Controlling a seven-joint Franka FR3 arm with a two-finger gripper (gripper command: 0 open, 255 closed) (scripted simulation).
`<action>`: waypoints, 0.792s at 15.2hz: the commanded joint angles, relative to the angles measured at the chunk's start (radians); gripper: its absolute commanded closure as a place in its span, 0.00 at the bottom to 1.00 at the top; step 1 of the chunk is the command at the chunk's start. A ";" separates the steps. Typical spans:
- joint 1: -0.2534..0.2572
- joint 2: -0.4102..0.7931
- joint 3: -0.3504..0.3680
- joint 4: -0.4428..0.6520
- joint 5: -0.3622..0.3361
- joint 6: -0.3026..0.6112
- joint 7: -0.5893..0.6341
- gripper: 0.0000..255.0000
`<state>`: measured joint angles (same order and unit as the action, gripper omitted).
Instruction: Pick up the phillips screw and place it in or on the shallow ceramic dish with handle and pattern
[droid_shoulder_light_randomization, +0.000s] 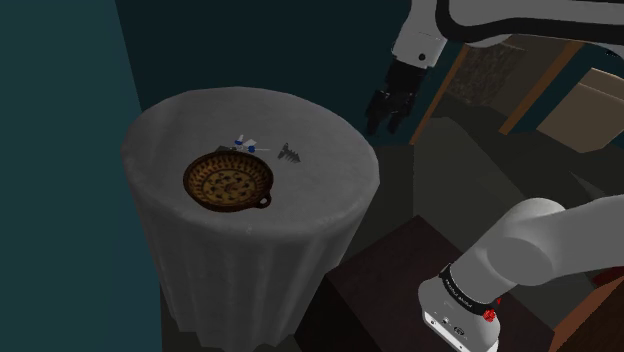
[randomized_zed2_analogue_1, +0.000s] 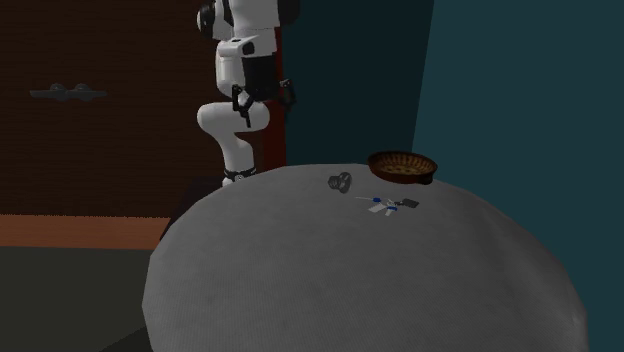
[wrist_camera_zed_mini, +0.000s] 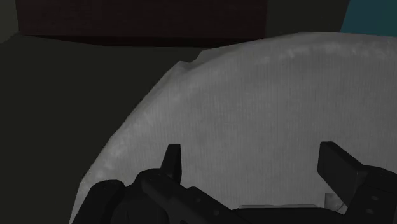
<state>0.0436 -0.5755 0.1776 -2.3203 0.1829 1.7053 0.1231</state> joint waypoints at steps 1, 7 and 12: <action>0.003 0.066 0.047 0.029 0.006 0.049 0.061 0.00; 0.002 0.266 0.166 0.143 -0.028 0.155 0.237 0.00; 0.005 0.460 0.247 0.278 -0.112 0.213 0.401 0.00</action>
<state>0.0471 -0.1534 0.4088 -2.0728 0.0898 1.9117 0.4870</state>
